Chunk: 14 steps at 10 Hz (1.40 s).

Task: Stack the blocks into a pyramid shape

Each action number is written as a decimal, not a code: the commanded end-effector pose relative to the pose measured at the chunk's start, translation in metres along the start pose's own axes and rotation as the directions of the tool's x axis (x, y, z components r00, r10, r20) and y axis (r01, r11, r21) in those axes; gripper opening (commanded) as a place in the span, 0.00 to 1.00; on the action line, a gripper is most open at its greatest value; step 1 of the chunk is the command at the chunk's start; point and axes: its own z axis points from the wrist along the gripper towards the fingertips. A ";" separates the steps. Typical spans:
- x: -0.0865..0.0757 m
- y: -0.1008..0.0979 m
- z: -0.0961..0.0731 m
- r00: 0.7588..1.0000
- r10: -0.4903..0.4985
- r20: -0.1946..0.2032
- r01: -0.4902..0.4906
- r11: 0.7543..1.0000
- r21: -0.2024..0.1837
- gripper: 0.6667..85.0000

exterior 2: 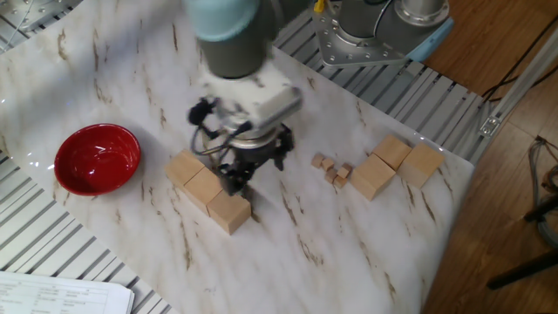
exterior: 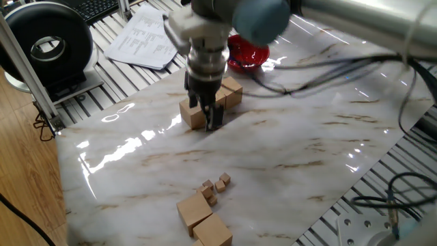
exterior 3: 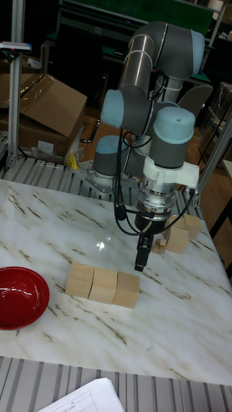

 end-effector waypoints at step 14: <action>0.003 -0.031 0.005 0.737 0.666 0.116 -0.674 0.712 0.197 0.01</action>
